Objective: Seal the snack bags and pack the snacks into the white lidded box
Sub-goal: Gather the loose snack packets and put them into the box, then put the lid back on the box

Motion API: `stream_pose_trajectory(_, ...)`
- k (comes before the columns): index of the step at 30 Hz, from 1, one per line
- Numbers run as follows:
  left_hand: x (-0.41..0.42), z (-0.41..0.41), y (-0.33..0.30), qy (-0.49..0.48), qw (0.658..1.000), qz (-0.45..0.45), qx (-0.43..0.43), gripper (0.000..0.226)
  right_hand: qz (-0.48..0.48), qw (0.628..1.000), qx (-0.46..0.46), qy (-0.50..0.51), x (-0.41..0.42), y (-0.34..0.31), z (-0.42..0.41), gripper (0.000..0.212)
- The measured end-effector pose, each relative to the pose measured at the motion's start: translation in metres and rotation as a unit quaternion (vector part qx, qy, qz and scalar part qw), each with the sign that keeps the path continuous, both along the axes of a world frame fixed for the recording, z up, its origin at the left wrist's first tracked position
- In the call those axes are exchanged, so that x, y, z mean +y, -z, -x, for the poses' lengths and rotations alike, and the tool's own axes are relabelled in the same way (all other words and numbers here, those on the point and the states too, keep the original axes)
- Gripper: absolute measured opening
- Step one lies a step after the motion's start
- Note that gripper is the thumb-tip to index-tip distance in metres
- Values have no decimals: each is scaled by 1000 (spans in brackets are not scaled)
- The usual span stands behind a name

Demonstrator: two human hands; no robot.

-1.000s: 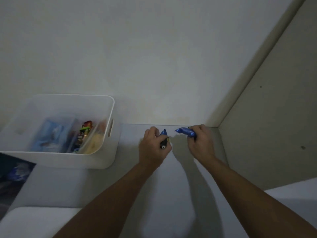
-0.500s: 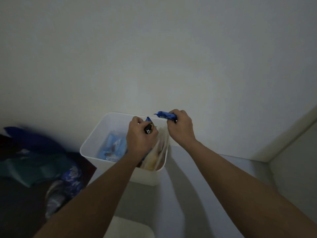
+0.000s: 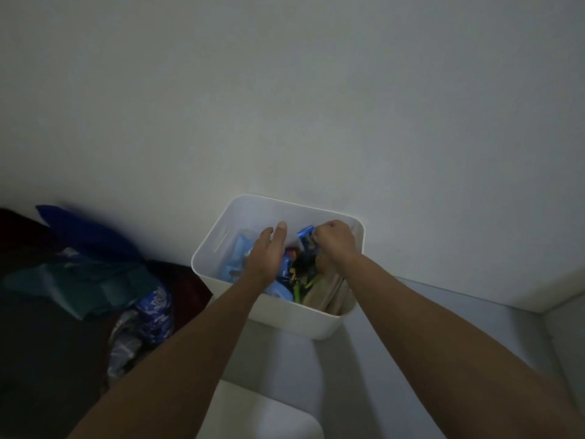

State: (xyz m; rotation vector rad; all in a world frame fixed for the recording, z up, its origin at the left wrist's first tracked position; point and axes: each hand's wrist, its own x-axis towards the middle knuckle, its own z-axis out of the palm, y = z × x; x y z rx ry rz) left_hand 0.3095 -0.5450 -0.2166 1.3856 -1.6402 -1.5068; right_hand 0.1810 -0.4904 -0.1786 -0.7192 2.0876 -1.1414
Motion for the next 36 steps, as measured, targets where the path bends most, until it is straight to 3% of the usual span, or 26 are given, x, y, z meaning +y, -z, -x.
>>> stream_pose_trajectory(2, 0, -3, -1, 14, 1000, 8, -1, 73, 0, 1000, -4, 19, 2, -1, 3, 9)
stream_pose_trajectory(5, 3, -9, 2, -31, 999, -5, -41, 82, 24, 998, 7, 56, 8, 0, 4, 21)
stream_pose_trajectory(10, 12, -15, -8, -25, 999, 43, -15, 59, 46, 996, -14, 73, 29, -4, 4, 13)
stream_pose_trajectory(19, 36, -37, -24, 102, 972, 195, -82, 38, 26, 1000, -14, -5, 80, -19, -12, 11)
stream_pose_trajectory(22, 52, -49, -27, 111, 964, 221, -97, 19, 21, 999, -18, -27, 104, -24, -26, 14)
stream_pose_trajectory(25, 79, -70, -33, 116, 955, 247, -117, 17, 20, 999, -11, -37, 133, -26, -45, 11)
stream_pose_trajectory(31, 136, -129, -17, 156, 946, 236, -157, 19, -14, 998, -13, -67, 200, -4, -97, 7)
stream_pose_trajectory(36, 178, -189, 13, 192, 948, 155, -199, 25, -52, 995, -55, -65, 250, 32, -145, 9)
